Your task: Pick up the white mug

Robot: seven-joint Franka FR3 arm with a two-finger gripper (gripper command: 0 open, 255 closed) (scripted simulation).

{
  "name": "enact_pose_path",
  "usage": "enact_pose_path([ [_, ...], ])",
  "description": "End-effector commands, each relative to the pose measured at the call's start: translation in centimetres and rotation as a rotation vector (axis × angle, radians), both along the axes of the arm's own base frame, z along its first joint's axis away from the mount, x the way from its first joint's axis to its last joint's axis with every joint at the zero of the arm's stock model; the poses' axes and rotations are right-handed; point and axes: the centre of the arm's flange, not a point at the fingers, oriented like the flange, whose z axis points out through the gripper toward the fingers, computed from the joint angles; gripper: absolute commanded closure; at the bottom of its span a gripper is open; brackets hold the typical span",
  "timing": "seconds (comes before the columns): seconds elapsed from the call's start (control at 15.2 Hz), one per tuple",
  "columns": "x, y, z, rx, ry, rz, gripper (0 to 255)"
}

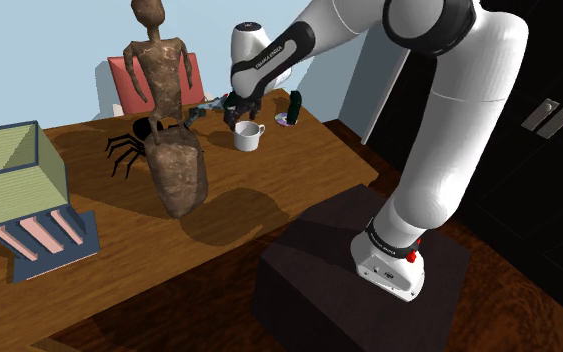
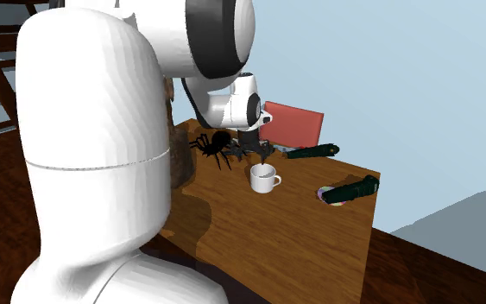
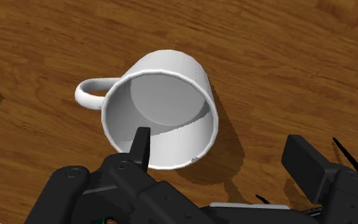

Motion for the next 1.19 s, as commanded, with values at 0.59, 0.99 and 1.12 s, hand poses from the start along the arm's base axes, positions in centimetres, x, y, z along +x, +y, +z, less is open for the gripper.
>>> enact_pose_path([
  [0.59,2.4,0.3,-6.6,-0.001,0.0,0.0,0],
  [0.99,2.5,0.2,-6.6,-0.001,0.0,0.0,255],
  [1.12,2.5,0.2,-6.6,-0.001,0.0,0.0,255],
])
